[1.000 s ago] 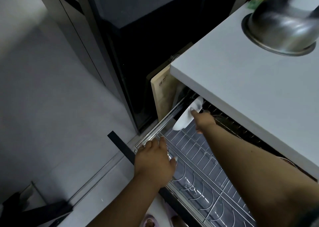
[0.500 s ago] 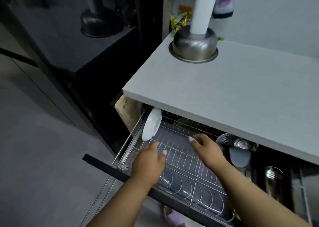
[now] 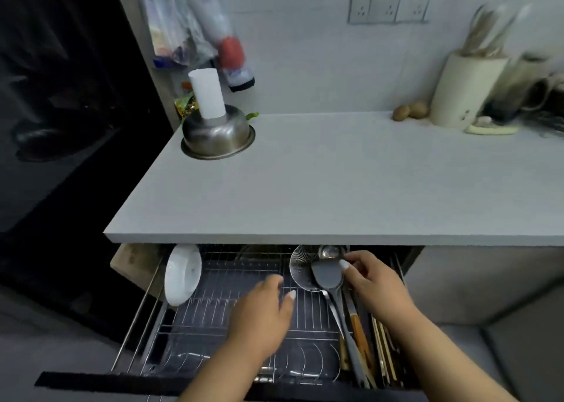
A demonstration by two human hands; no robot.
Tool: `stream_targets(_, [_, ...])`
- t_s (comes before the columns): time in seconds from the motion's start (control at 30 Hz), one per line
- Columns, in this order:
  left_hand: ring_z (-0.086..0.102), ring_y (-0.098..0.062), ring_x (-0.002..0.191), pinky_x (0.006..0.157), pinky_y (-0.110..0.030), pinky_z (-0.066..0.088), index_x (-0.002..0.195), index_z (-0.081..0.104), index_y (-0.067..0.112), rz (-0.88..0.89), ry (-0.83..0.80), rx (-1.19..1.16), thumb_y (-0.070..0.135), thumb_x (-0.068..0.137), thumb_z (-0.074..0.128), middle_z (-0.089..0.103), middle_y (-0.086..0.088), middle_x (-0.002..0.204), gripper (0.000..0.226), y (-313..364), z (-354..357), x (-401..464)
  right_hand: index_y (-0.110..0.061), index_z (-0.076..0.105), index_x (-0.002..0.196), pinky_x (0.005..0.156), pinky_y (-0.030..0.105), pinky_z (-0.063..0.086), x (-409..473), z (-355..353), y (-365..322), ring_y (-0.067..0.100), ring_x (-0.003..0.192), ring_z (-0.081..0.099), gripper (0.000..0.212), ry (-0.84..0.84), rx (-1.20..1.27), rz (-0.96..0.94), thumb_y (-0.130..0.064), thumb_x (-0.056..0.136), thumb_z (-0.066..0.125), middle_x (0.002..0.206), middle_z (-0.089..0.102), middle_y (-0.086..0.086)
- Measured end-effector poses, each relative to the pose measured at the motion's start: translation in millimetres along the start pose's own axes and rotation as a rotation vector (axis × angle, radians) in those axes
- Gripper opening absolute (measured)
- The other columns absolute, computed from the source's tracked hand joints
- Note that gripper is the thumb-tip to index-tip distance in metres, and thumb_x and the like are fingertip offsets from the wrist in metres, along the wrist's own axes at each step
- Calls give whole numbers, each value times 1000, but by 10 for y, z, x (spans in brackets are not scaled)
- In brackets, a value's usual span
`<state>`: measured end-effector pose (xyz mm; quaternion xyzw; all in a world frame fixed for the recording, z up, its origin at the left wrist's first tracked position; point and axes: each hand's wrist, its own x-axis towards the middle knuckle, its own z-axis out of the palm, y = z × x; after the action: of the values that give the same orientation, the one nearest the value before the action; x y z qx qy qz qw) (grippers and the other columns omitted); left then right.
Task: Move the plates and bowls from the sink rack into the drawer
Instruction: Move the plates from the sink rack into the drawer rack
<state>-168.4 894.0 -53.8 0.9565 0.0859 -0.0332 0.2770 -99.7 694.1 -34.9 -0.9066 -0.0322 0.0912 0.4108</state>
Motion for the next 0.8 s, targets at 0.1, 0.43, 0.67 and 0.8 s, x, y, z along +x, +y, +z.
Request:
stream_targets(0.1, [57, -10, 95, 82, -33, 51, 132, 44, 26, 112, -52, 83, 47, 97, 40, 58, 10, 108, 42, 858, 301, 46, -28, 58, 110, 64, 23, 44, -189, -802, 506, 7, 75, 59, 23, 105, 64, 34, -42, 93, 52, 82, 64, -3])
stream_targets(0.43, [59, -15, 99, 84, -31, 48, 129, 49, 24, 332, -105, 69, 47, 97, 40, 64, 7, 106, 41, 2901, 1217, 289, -22, 62, 109, 69, 26, 43, -655, -2639, 1796, 13, 84, 58, 28, 384, 65, 183, -42, 93, 52, 90, 63, -6])
stream_targets(0.67, [57, -14, 93, 75, -24, 38, 130, 49, 21, 482, -201, 23, 42, 97, 44, 63, 9, 99, 39, 4380, 2042, 200, -25, 62, 105, 68, 24, 42, -1155, -3774, 2752, 10, 83, 57, 23, 559, 69, 277, -42, 93, 51, 87, 61, -9])
stream_targets(0.8, [55, -10, 94, 80, -28, 44, 131, 49, 23, 593, -275, 43, 43, 97, 43, 61, 9, 106, 41, 5036, 2438, 85, -25, 61, 96, 64, 23, 41, -1502, -4230, 3193, 9, 77, 55, 21, 666, 63, 375, -43, 94, 50, 80, 59, -10])
